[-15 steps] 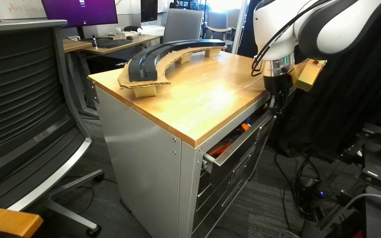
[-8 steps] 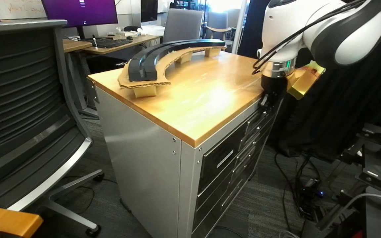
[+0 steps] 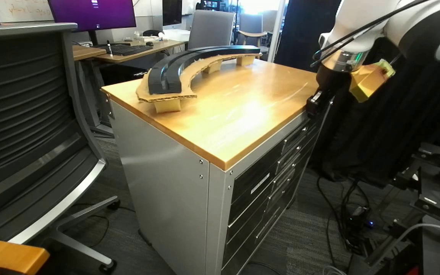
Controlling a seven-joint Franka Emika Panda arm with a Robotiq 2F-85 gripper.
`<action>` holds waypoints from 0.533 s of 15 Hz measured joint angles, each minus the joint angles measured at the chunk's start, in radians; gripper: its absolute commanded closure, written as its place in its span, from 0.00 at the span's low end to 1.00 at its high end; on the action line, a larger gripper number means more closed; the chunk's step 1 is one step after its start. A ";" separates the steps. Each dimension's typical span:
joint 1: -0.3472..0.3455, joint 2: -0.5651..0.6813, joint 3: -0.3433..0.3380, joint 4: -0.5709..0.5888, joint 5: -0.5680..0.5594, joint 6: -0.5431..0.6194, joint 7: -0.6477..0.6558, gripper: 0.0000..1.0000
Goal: Put the screwdriver in the drawer and then close the drawer
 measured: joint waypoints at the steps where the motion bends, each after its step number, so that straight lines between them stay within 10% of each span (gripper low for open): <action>1: -0.005 -0.048 0.000 -0.022 0.004 -0.003 -0.020 0.21; 4: -0.057 -0.198 0.061 -0.058 0.095 -0.062 -0.159 0.01; 8: -0.067 -0.381 0.156 -0.034 0.374 -0.262 -0.442 0.00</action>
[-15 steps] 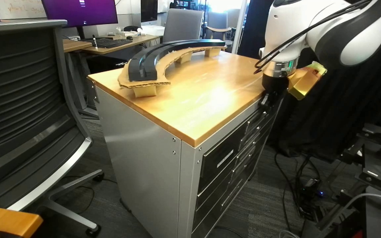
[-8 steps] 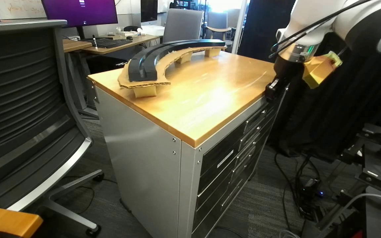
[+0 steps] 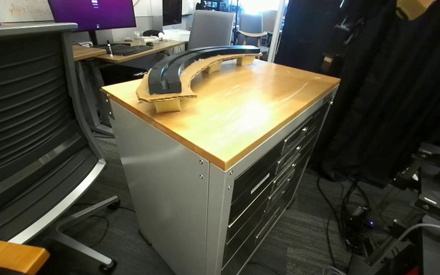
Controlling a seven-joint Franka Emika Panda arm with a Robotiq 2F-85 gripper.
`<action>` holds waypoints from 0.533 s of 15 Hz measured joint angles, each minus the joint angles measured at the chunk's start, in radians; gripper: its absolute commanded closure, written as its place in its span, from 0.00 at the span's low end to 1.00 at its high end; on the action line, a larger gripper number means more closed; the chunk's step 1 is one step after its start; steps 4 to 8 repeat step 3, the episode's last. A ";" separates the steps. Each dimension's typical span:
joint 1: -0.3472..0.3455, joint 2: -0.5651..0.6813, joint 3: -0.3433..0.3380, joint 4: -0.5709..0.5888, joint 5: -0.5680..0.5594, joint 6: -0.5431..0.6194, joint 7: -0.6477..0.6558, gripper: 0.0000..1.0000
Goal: Put the screwdriver in the drawer and then close the drawer
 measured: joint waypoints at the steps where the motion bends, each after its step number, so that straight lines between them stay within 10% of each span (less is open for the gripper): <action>1: 0.027 -0.038 0.001 0.022 0.085 -0.073 -0.078 0.00; 8: 0.075 -0.089 -0.003 0.075 0.220 -0.200 -0.202 0.00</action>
